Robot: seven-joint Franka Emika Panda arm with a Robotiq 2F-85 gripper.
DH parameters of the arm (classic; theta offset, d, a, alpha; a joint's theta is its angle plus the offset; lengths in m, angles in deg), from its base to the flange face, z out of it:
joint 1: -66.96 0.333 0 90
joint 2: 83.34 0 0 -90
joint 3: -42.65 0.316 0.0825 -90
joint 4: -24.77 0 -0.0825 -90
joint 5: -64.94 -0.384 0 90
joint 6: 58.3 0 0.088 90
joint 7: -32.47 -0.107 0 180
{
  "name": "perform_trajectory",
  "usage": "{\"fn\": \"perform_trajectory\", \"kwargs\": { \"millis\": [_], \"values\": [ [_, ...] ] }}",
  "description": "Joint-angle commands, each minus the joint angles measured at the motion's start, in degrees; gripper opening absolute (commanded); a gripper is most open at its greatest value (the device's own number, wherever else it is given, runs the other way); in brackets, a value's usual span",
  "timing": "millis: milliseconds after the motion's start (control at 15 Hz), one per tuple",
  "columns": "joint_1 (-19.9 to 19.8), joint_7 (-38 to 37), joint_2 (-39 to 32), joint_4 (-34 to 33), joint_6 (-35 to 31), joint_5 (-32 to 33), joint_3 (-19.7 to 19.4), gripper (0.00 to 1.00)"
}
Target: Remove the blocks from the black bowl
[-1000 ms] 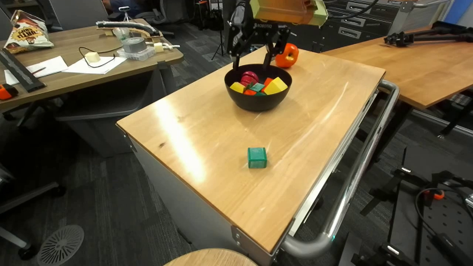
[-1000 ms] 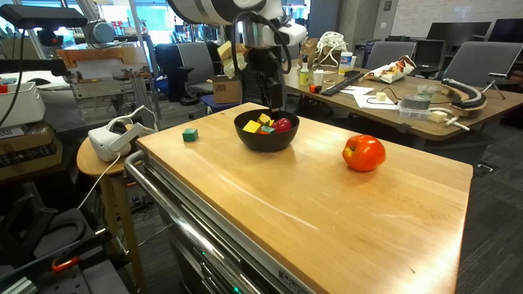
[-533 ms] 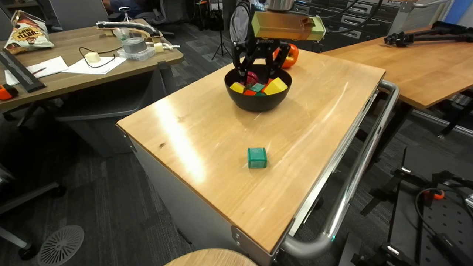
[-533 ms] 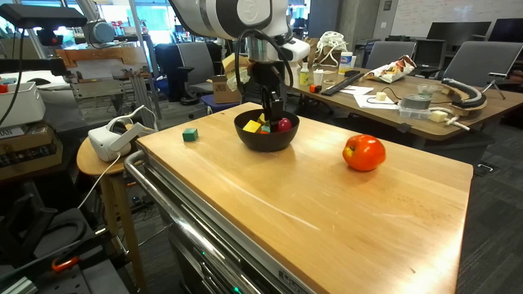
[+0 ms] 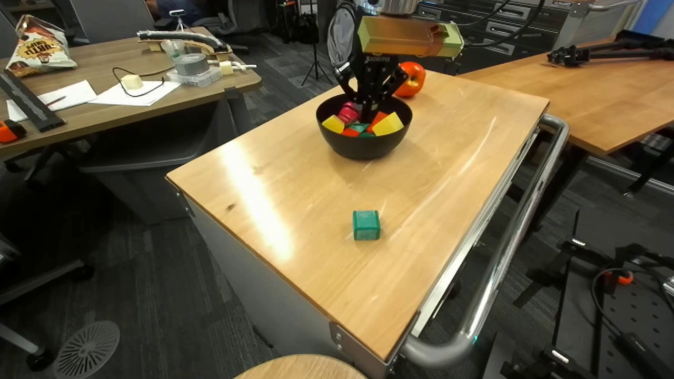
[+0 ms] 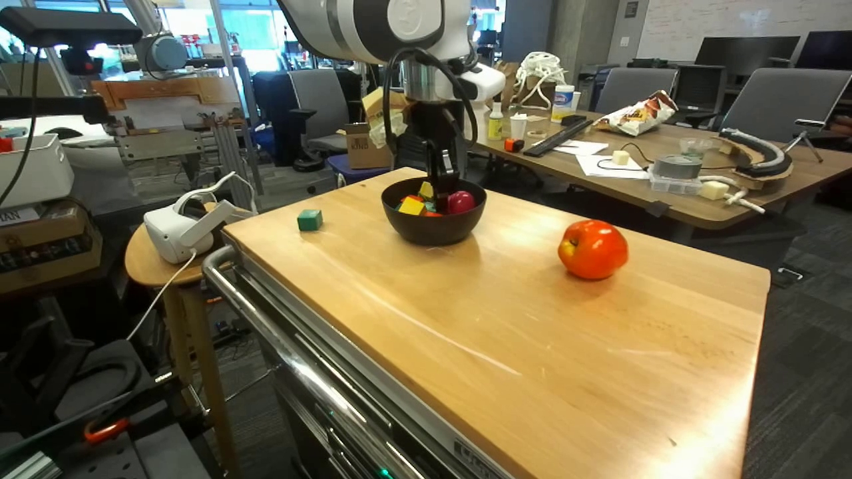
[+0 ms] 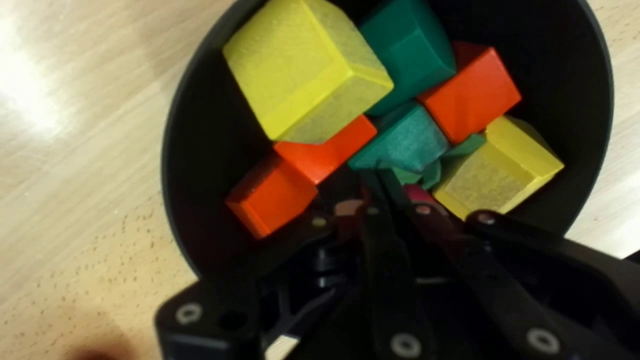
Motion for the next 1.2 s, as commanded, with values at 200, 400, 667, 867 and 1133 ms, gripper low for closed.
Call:
{"fn": "perform_trajectory", "kwargs": {
  "millis": [200,400,667,867,1133],
  "values": [
    [0.22,-0.4,-0.53,-1.06,1.2,-0.99,-0.02,0.09],
    [0.55,-0.9,0.45,-0.89,3.33,0.73,-0.43,0.09],
    [0.85,-1.61,2.17,-0.37,8.94,3.98,-0.63,0.41],
    [0.64,-0.58,3.41,0.24,11.63,4.92,-0.27,0.63],
    [0.49,-0.32,4.01,0.1,13.33,5.56,-0.25,0.95]
  ]
}}
